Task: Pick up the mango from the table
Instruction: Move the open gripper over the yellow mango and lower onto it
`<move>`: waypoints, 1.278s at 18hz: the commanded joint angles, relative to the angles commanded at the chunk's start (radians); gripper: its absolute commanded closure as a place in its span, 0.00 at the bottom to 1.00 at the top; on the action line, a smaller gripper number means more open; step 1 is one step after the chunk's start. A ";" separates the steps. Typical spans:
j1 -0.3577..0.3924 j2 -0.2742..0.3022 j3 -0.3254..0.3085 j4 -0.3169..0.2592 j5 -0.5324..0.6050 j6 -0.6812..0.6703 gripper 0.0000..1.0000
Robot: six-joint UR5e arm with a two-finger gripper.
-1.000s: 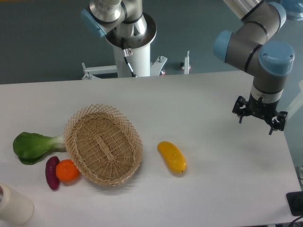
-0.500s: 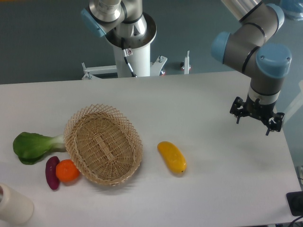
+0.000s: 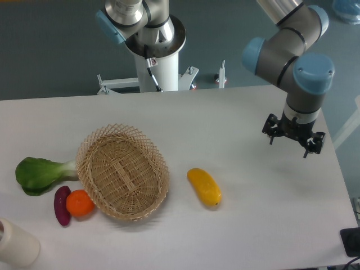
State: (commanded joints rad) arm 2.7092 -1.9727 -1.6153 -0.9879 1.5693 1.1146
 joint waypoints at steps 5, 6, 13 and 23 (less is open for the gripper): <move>-0.051 -0.026 -0.015 -0.002 -0.018 -0.142 0.00; -0.054 -0.029 -0.026 0.000 -0.047 -0.207 0.00; -0.118 -0.049 -0.029 0.012 -0.103 -0.444 0.00; -0.200 -0.084 -0.018 0.034 -0.095 -0.622 0.00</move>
State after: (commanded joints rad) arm 2.5096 -2.0570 -1.6337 -0.9541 1.4742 0.4925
